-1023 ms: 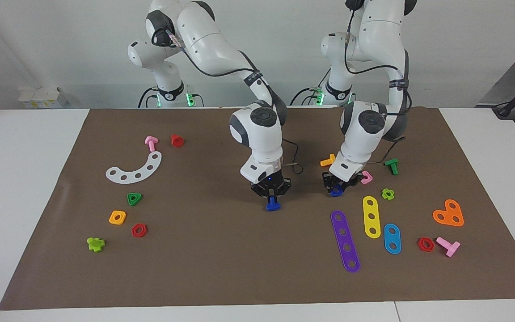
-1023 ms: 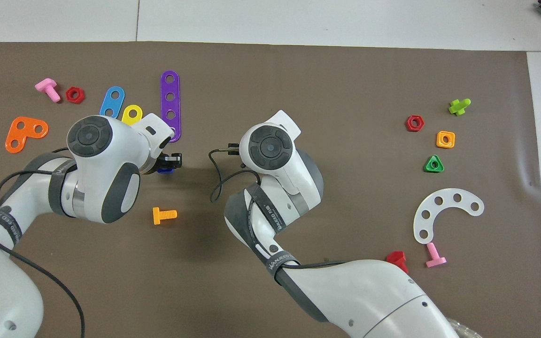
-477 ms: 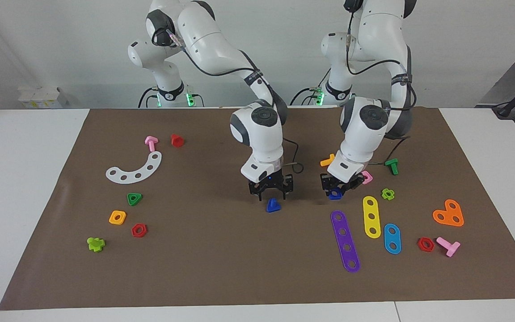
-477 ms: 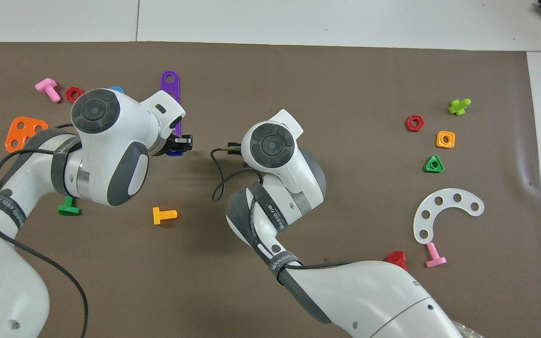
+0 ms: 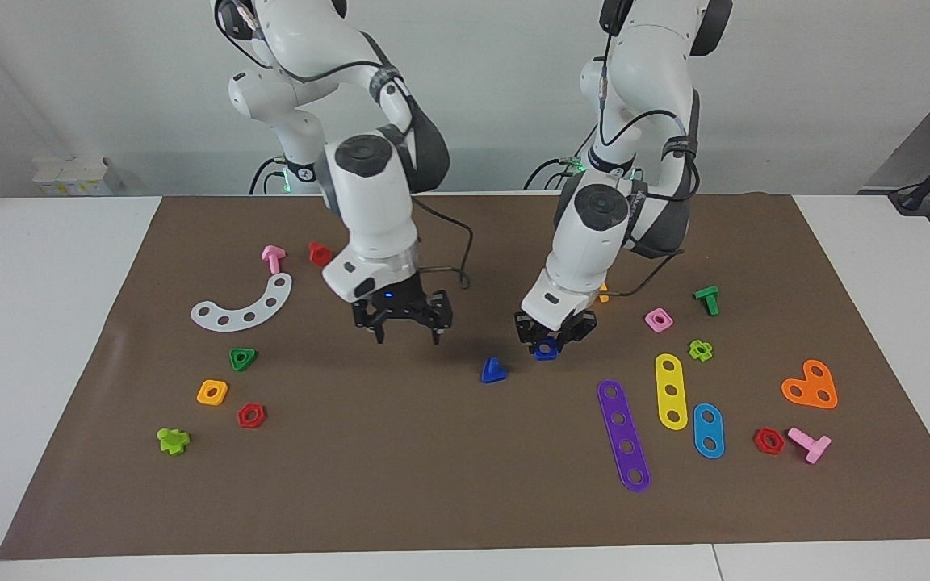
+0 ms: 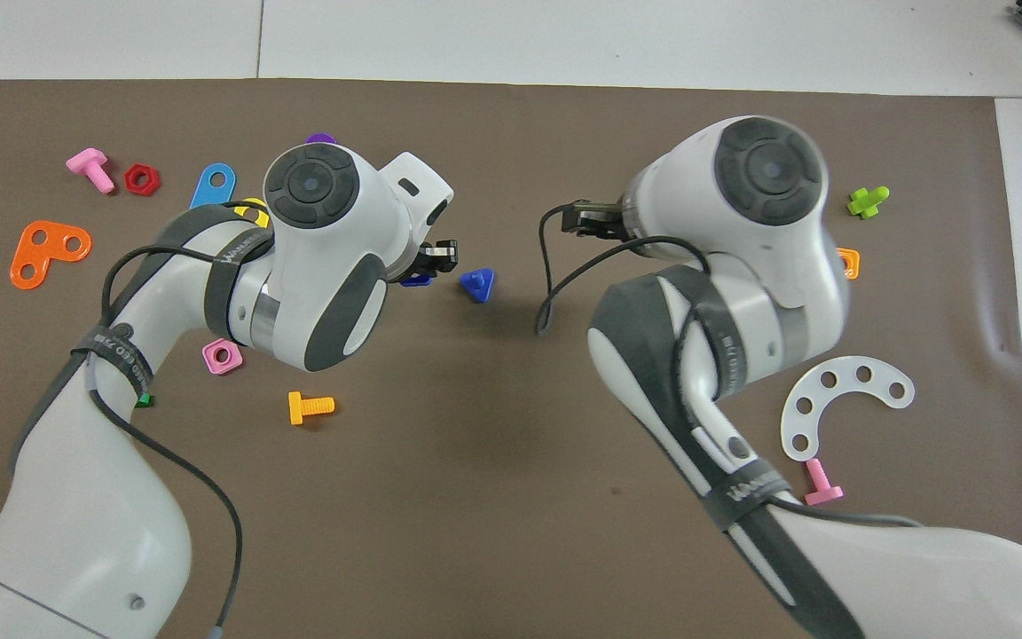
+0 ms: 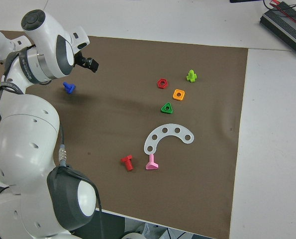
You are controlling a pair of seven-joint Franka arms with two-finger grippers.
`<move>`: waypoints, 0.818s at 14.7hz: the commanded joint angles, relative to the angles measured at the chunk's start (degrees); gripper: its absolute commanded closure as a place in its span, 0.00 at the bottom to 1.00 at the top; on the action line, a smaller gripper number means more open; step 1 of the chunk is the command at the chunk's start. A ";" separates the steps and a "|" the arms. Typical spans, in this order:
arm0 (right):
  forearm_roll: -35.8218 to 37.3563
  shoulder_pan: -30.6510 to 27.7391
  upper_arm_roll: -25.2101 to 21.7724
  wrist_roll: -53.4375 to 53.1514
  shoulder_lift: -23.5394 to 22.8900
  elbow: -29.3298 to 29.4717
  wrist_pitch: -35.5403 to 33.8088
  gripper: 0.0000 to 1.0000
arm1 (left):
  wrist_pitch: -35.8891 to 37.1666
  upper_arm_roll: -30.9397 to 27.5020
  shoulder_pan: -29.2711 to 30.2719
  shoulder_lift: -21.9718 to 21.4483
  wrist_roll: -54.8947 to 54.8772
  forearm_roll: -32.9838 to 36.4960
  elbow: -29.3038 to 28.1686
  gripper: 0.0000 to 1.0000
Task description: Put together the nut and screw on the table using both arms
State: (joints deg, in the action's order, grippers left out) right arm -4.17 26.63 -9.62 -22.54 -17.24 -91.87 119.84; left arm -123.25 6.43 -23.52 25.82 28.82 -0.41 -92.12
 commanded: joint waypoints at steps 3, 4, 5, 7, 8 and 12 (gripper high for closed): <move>-0.49 -10.87 0.83 9.52 7.91 -2.96 -6.36 0.00 | 1.70 -0.98 -3.11 5.12 3.43 -1.44 7.31 0.90; -0.49 -12.72 0.75 10.92 9.40 -2.70 -9.07 0.00 | 1.53 -0.99 -3.37 5.12 3.52 -1.79 7.22 0.90; -0.49 -14.48 0.75 12.16 11.07 -2.70 -11.89 0.00 | 1.26 -0.99 -3.64 5.12 3.52 -1.88 7.22 0.90; -0.32 -16.95 0.66 12.96 14.06 -2.61 -17.42 0.00 | 0.83 -0.98 -4.51 5.55 4.48 -1.88 7.22 0.90; -0.14 -18.00 0.66 13.66 15.64 -2.52 -20.41 0.00 | 0.56 -0.99 -4.69 5.73 4.49 -1.79 7.13 0.91; 1.27 -23.45 0.57 20.40 19.78 -2.52 -30.63 0.00 | -0.67 -0.99 -4.69 5.73 4.75 -2.14 6.43 0.92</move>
State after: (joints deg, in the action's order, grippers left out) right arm -3.48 6.75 -9.69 -6.56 0.53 -92.80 90.85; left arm -123.61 6.48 -27.37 30.71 33.10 -1.35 -86.68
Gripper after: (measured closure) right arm 0.000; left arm 0.529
